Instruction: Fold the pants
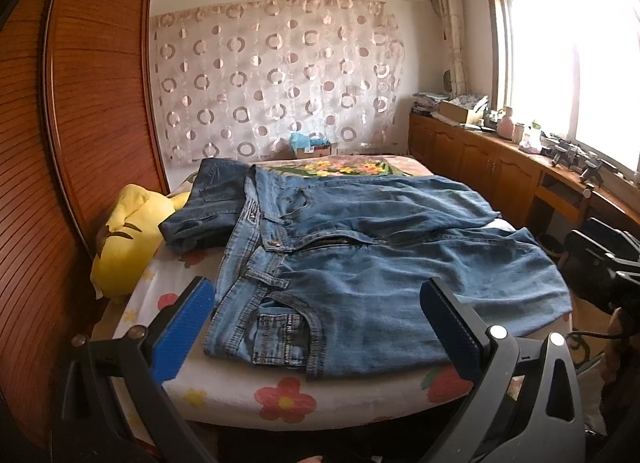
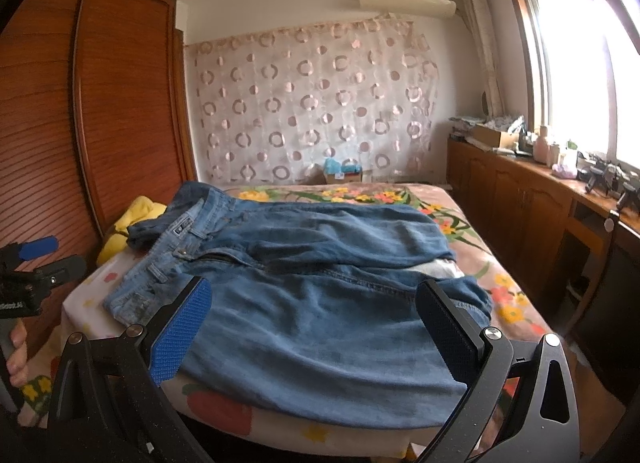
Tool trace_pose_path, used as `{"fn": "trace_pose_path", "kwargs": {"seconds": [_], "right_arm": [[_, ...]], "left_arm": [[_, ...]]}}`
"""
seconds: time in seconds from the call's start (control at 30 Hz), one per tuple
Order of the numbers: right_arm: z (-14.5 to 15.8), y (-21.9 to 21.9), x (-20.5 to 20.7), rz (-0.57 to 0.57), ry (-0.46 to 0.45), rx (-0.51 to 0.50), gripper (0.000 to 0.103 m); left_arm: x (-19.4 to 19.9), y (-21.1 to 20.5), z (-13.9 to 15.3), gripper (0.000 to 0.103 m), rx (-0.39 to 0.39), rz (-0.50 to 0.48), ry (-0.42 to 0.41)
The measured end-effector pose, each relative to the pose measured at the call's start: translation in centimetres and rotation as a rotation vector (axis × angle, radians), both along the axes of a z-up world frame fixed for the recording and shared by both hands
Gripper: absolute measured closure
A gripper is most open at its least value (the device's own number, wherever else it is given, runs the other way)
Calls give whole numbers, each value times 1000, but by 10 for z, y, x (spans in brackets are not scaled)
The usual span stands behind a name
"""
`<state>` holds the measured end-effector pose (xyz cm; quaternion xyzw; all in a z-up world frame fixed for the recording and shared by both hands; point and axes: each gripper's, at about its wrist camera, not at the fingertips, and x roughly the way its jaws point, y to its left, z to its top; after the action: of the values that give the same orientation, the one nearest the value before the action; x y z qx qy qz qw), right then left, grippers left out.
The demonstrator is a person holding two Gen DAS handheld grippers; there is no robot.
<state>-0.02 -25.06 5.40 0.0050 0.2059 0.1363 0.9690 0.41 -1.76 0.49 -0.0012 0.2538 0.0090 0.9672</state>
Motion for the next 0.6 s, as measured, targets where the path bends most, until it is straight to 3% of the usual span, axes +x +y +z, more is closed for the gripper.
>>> {"fn": "trace_pose_path", "kwargs": {"seconds": [0.37, 0.6], "right_arm": [[-21, -29, 14, -68, 30, -45, 0], [-36, -59, 18, -100, 71, -91, 0]], "left_arm": [[16, 26, -21, 0, -21, -61, 33], [25, 42, -33, 0, -28, -50, 59]]}}
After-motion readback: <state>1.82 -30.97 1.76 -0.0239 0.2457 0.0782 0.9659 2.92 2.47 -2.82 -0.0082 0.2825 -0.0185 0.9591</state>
